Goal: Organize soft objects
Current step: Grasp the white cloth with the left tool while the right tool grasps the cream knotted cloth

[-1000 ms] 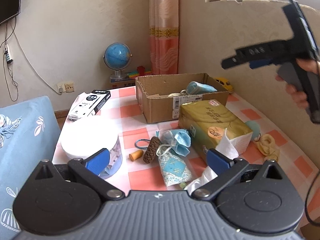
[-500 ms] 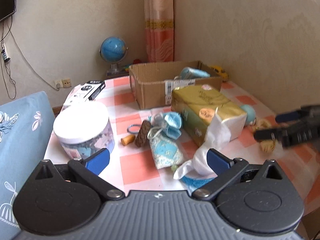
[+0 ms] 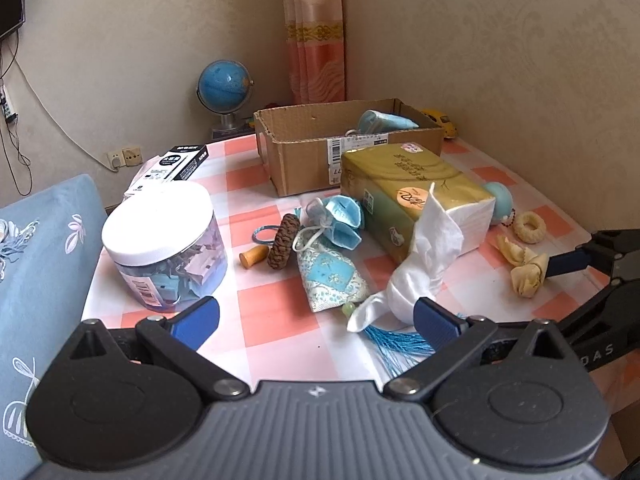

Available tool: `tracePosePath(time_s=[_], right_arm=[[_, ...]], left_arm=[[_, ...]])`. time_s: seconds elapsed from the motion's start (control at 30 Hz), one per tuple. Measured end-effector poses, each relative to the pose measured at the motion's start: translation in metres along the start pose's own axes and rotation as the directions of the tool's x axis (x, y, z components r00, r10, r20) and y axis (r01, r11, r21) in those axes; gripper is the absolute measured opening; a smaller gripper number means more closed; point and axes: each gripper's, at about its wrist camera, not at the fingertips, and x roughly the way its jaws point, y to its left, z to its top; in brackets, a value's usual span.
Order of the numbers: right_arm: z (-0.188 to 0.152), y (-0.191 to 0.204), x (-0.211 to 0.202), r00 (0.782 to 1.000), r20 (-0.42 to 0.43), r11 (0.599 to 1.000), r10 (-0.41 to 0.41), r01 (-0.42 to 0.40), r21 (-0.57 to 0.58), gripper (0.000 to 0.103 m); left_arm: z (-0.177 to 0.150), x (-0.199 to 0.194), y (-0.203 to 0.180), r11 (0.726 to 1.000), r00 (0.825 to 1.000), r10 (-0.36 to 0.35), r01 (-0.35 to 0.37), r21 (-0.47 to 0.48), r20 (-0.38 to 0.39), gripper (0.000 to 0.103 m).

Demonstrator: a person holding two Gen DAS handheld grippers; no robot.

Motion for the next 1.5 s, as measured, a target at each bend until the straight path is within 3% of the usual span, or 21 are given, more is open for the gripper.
tracePosePath(time_s=[0.13,0.57,0.87,0.93,1.0,1.1,1.3,1.5], right_arm=[[-0.006,-0.001,0.000,0.998,0.014,0.998,-0.053,0.053,-0.024,0.103],[-0.010,-0.003,-0.003,0.997,0.049,0.998,-0.057,0.058,-0.015,0.103],[-0.012,-0.002,-0.004,0.997,0.059,0.998,-0.058,0.059,-0.016,0.103],[-0.012,-0.002,-0.004,0.997,0.060,0.998,-0.057,0.058,-0.016,0.103],[-0.012,-0.002,-0.004,0.997,0.059,0.998,-0.058,0.059,-0.015,0.103],[-0.012,-0.002,-0.004,0.997,0.059,0.998,-0.058,0.059,-0.015,0.103],[-0.012,-0.002,-0.004,0.996,0.061,0.998,-0.058,0.059,-0.014,0.103],[-0.013,-0.002,-0.005,0.996,0.067,0.998,-0.058,0.059,-0.015,0.103]], left_arm=[[0.001,0.003,-0.004,1.000,1.000,-0.023,0.023,0.014,0.005,0.103],[0.012,0.030,-0.028,0.977,0.986,-0.166,0.166,0.134,-0.007,0.102],[0.019,0.048,-0.043,0.950,0.970,-0.243,0.242,0.198,-0.020,0.085],[0.019,0.051,-0.045,0.945,0.966,-0.255,0.256,0.203,-0.034,0.073],[0.019,0.055,-0.046,0.944,0.964,-0.257,0.264,0.199,-0.061,0.051],[0.016,0.057,-0.045,0.940,0.957,-0.274,0.287,0.186,-0.093,0.040],[0.008,0.043,-0.039,0.940,0.951,-0.290,0.303,0.156,-0.104,0.040],[0.009,0.047,-0.040,0.949,0.960,-0.262,0.275,0.156,-0.097,0.041]])
